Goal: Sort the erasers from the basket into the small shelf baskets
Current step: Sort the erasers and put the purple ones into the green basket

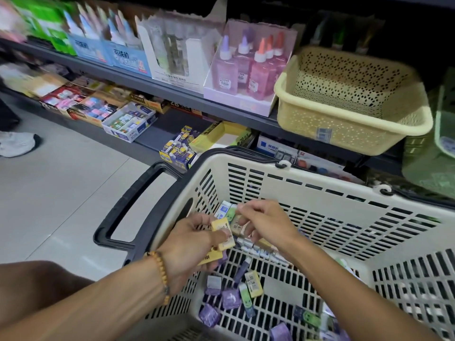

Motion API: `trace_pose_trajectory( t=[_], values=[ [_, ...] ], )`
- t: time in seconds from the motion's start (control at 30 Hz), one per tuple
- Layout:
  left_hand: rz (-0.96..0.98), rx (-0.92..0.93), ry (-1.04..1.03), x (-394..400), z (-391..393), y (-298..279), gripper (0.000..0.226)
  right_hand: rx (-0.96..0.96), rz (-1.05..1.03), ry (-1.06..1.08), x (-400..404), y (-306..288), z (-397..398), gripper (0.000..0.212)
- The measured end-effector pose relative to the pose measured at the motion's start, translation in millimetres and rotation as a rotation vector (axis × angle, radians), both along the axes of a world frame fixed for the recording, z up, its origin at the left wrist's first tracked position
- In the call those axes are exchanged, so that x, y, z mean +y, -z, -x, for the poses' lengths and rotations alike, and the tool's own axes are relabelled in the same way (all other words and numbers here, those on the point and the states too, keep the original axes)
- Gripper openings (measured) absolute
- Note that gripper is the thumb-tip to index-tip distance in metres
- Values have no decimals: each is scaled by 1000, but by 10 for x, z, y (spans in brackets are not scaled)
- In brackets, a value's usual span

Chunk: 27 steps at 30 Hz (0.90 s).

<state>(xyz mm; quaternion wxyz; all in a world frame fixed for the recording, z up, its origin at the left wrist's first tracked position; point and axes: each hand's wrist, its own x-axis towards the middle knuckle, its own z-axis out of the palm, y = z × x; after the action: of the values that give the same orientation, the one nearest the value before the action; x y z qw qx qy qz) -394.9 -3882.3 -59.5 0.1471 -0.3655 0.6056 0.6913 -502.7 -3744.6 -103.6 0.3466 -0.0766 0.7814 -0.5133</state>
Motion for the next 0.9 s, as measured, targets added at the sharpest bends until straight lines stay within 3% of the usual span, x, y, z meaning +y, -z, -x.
trace_pose_trajectory(
  t=[0.17, 0.27, 0.37, 0.57, 0.77, 0.9],
  values=[
    [35, 9, 103, 55, 104, 6, 22, -55, 123, -208, 114, -189, -143, 8],
    [50, 10, 32, 47, 130, 29, 27, -143, 125, -39, 153, -115, -102, 9],
    [-6, 31, -110, 23, 146, 38, 25, -161, -2, 183, 193, 68, -27, 8],
    [-140, 62, -240, 71, 179, 9, 35, -145, -37, 303, 68, 277, 43, 8],
    [-162, 57, -299, 97, 199, -35, 18, -36, -69, 208, 121, 221, 44, 22],
    [-103, 25, -284, 95, 194, -20, 21, -34, -66, 4, 165, 144, -18, 32]
  ],
)
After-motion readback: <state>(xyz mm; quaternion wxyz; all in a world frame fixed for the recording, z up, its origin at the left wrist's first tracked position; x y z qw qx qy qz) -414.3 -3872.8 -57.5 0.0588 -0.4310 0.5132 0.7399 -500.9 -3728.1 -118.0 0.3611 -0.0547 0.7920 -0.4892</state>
